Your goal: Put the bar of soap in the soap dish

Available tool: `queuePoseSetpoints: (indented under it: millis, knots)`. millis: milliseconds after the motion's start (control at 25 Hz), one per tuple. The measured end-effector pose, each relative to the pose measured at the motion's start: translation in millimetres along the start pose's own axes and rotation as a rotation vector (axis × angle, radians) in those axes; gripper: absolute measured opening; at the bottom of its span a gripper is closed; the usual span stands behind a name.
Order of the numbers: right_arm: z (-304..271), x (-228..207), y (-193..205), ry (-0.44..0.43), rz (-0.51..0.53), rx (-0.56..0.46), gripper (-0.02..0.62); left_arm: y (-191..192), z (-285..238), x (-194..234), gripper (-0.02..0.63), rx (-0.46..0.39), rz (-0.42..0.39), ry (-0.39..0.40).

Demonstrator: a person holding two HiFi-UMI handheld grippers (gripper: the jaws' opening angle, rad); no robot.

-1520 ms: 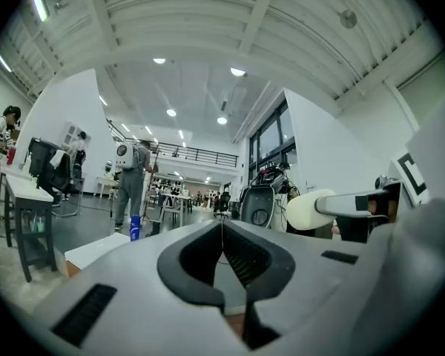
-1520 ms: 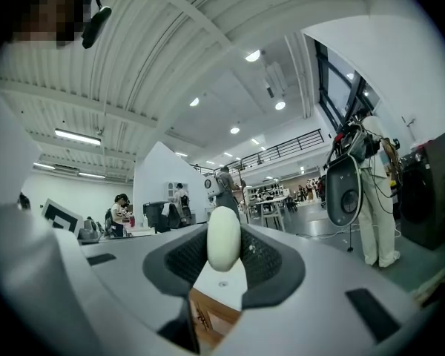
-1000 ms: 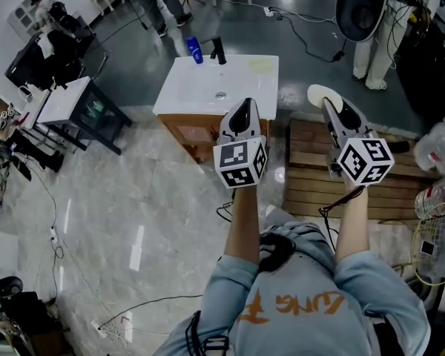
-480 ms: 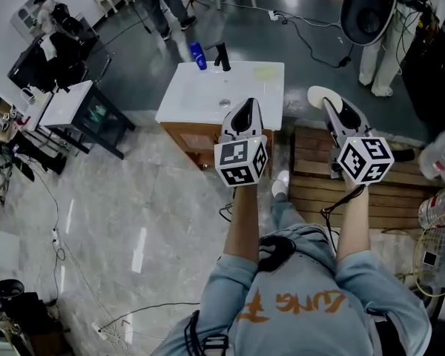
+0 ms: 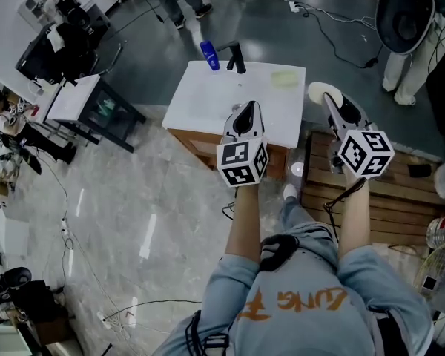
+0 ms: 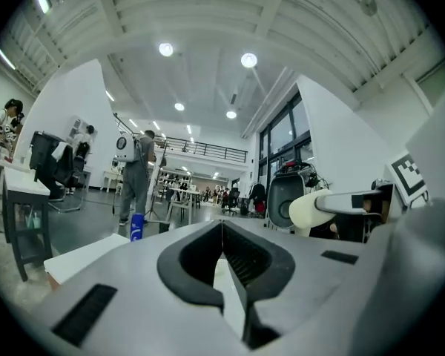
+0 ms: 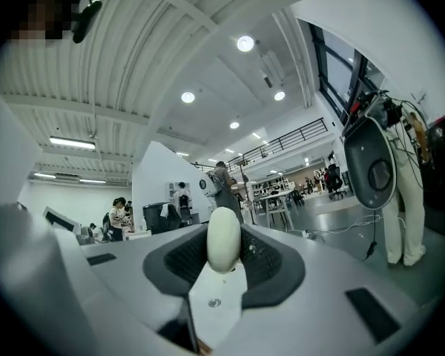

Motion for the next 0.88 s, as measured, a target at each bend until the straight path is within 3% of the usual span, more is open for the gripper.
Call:
queuePoseSetpoints:
  millis: [280, 600, 880]
  knots:
    - [-77, -62, 6, 0.019, -0.034, 0.053, 0.138, 21, -95, 16, 0.023, 0.096, 0.022, -0.005]
    - [-151, -159, 13, 0.103, -0.138, 0.064, 0.138, 25, -214, 28, 0.023, 0.185, -0.023, 0.022]
    - [-198, -207, 16, 0.113, -0.184, 0.057, 0.138, 30, -273, 30, 0.023, 0.22, -0.058, 0.046]
Point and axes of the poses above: the fingertips, and each gripper's own axes: z backward along the fingers, x to its left, y out of its underside, the point moved 10 cm from there along z, backward along the fingers
